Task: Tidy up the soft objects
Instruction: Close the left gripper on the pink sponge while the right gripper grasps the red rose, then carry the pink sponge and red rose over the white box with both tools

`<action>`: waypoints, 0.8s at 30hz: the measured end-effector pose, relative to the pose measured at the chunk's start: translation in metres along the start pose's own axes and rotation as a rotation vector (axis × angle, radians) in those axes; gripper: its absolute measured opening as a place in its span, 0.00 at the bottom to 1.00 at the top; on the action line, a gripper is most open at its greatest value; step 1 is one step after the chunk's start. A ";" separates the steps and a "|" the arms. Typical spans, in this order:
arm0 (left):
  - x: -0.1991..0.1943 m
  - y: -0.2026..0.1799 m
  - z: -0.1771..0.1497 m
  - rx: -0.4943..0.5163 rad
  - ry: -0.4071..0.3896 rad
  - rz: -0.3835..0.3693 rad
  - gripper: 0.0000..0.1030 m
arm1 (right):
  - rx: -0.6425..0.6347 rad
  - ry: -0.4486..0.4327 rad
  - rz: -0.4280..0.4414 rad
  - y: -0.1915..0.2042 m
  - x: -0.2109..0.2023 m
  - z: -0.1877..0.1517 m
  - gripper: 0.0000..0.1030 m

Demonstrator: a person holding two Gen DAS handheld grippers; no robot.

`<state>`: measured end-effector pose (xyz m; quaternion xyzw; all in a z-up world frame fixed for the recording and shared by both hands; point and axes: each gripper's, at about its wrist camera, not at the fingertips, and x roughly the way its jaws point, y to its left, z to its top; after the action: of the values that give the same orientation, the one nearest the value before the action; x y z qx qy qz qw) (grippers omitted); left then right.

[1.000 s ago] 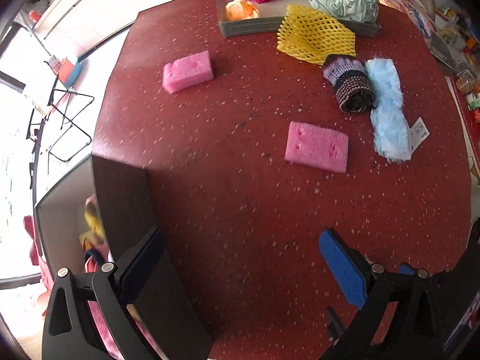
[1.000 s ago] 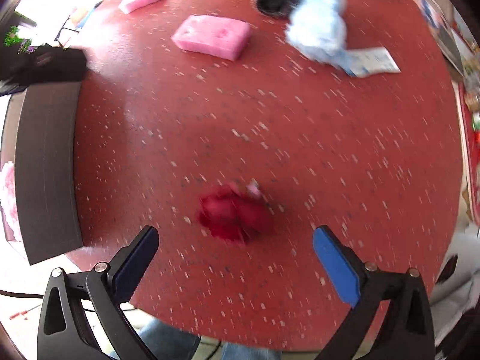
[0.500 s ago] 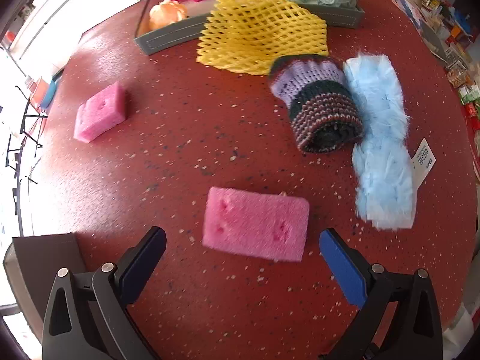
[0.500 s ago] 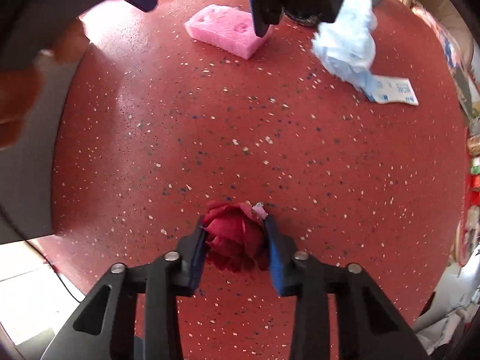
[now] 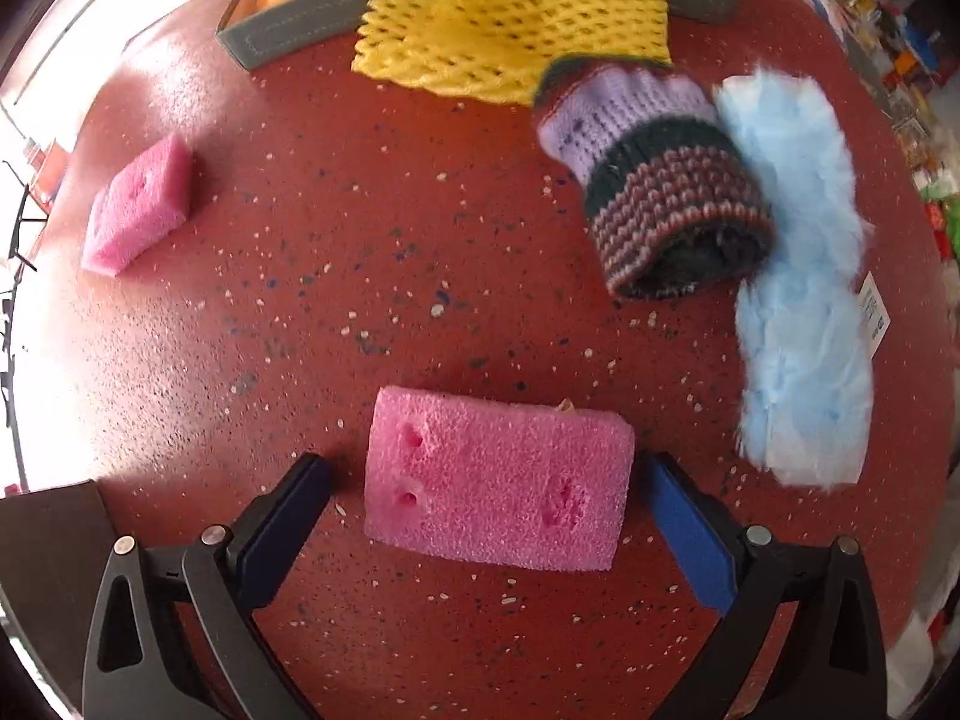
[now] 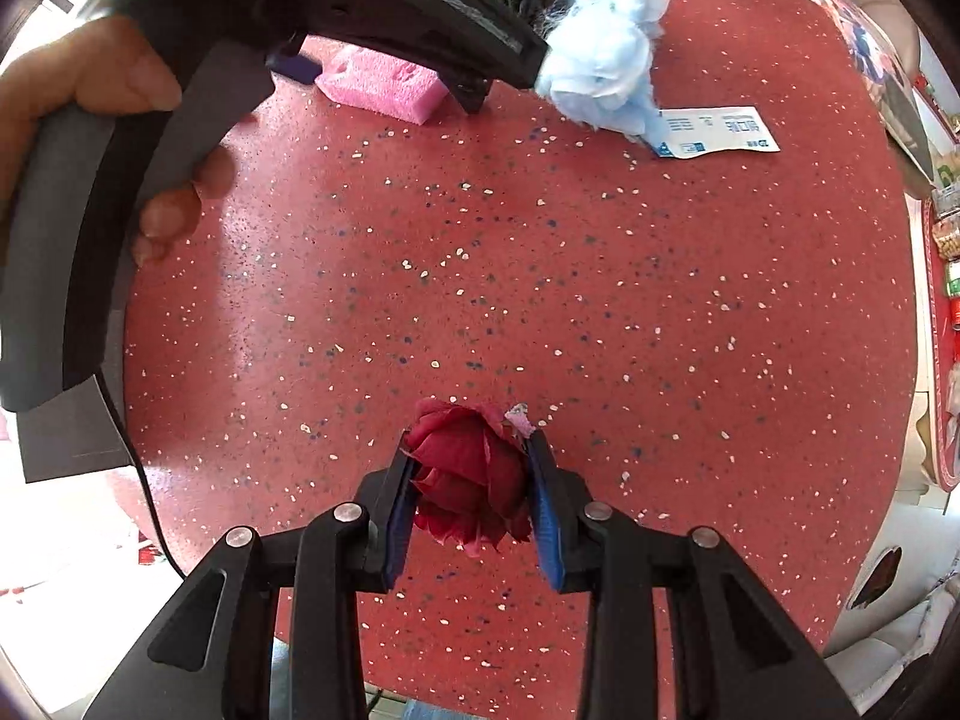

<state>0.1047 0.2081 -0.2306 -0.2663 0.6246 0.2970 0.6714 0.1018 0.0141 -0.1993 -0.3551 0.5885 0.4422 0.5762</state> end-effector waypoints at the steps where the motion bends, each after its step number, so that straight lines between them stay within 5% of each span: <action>1: 0.000 -0.001 0.003 0.004 0.015 0.007 1.00 | 0.001 -0.001 -0.001 0.002 -0.005 -0.002 0.36; 3: 0.003 -0.006 0.010 0.008 0.029 0.027 0.99 | 0.009 -0.005 -0.004 -0.003 -0.011 -0.004 0.36; 5: -0.001 -0.013 0.009 0.028 0.005 0.052 0.74 | 0.024 -0.010 -0.011 -0.004 -0.021 -0.005 0.36; 6: -0.003 -0.020 0.004 0.040 -0.005 0.036 0.70 | 0.032 -0.013 -0.013 -0.007 -0.026 -0.005 0.36; 10: -0.011 -0.035 -0.005 0.092 -0.007 0.082 0.69 | 0.070 -0.016 -0.016 -0.024 -0.038 -0.004 0.36; 24: -0.070 -0.009 -0.102 0.076 -0.031 0.001 0.69 | 0.143 0.038 -0.037 -0.042 -0.054 -0.025 0.36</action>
<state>0.0389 0.1224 -0.1690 -0.2358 0.6251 0.2773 0.6905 0.1358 -0.0293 -0.1522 -0.3321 0.6226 0.3814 0.5971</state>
